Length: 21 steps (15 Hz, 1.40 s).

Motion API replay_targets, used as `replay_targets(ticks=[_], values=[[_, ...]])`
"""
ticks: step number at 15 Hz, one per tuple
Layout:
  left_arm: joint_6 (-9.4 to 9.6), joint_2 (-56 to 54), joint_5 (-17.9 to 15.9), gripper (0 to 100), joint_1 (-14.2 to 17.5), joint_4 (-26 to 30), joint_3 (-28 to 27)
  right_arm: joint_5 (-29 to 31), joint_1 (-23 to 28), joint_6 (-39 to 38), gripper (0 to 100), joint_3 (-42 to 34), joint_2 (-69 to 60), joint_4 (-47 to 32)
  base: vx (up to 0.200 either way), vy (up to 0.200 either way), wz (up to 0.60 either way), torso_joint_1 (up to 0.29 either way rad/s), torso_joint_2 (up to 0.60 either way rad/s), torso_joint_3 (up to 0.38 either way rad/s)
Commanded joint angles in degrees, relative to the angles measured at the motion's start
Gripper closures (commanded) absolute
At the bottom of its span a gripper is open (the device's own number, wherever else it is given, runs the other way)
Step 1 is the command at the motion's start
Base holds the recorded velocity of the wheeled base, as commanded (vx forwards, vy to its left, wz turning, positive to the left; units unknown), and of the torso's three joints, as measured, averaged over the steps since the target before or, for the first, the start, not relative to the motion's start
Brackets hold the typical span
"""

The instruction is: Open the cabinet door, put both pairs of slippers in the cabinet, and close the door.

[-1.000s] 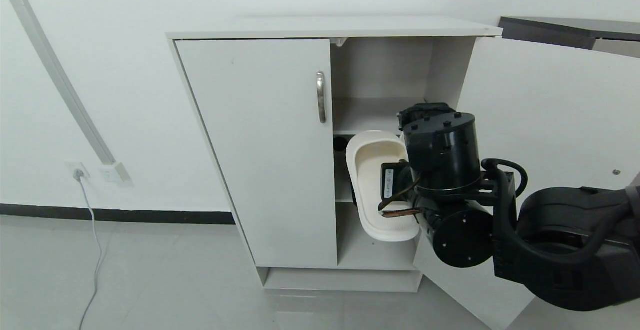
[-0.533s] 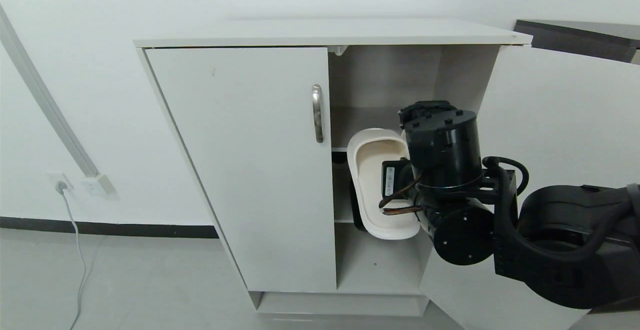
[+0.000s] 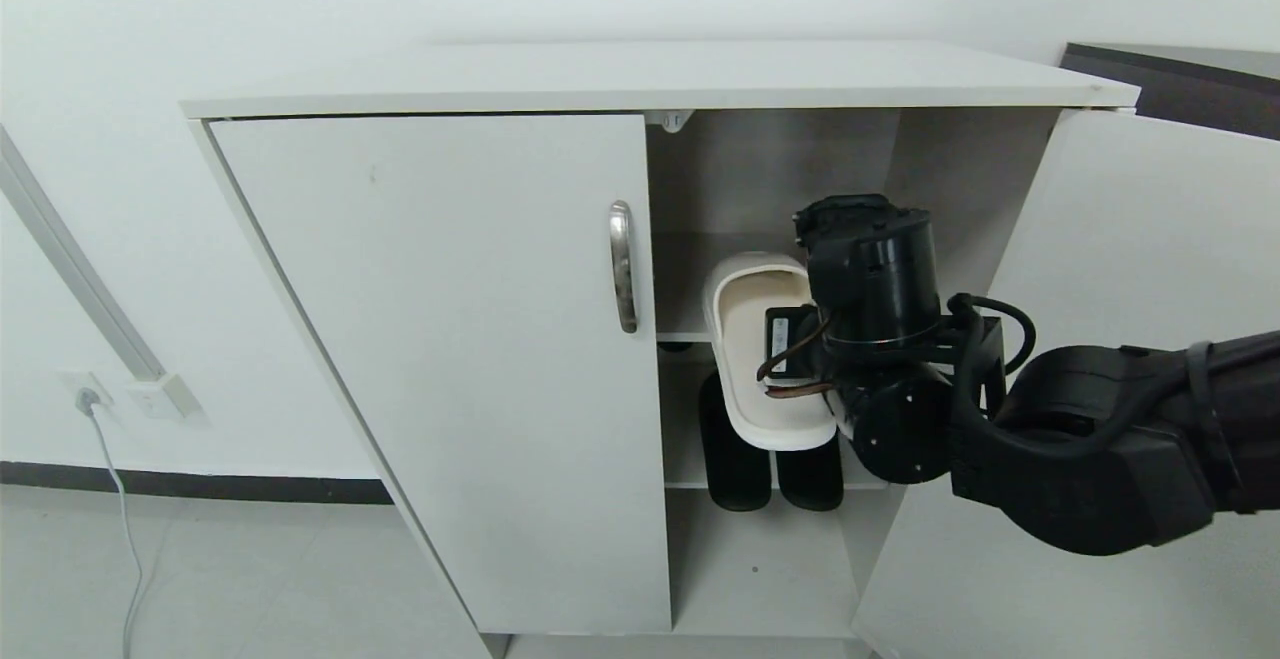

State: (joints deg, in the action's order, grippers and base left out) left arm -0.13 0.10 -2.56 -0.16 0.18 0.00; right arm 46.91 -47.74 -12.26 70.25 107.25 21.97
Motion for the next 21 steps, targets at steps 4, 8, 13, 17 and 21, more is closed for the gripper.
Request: replay_targets(ticks=[4,8,13,17,21], values=[[-0.13,0.0,0.0,100,0.0,0.0,0.0,-3.1,3.4,2.5,100,8.4,5.6,-1.1,0.0,0.0,0.0,0.0,0.0,0.0],[-0.22,0.1,0.2,100,0.0,0.0,0.0,-4.6,6.3,2.7,100,15.9,9.6,-5.4,0.0,0.0,0.0,0.0,0.0,0.0],[-0.31,0.1,0.2,100,0.0,0.0,0.0,-8.2,8.1,2.7,100,21.2,12.4,-7.7,0.0,0.0,0.0,0.0,0.0,0.0],[-0.31,0.1,0.3,100,0.0,0.0,0.0,-8.8,9.0,2.7,100,25.1,14.3,-8.6,0.0,0.0,0.0,0.0,0.0,0.0],[-0.31,0.1,0.3,100,0.0,0.0,0.0,-8.7,9.5,2.8,100,29.3,16.1,-10.9,0.0,0.0,0.0,0.0,0.0,0.0]])
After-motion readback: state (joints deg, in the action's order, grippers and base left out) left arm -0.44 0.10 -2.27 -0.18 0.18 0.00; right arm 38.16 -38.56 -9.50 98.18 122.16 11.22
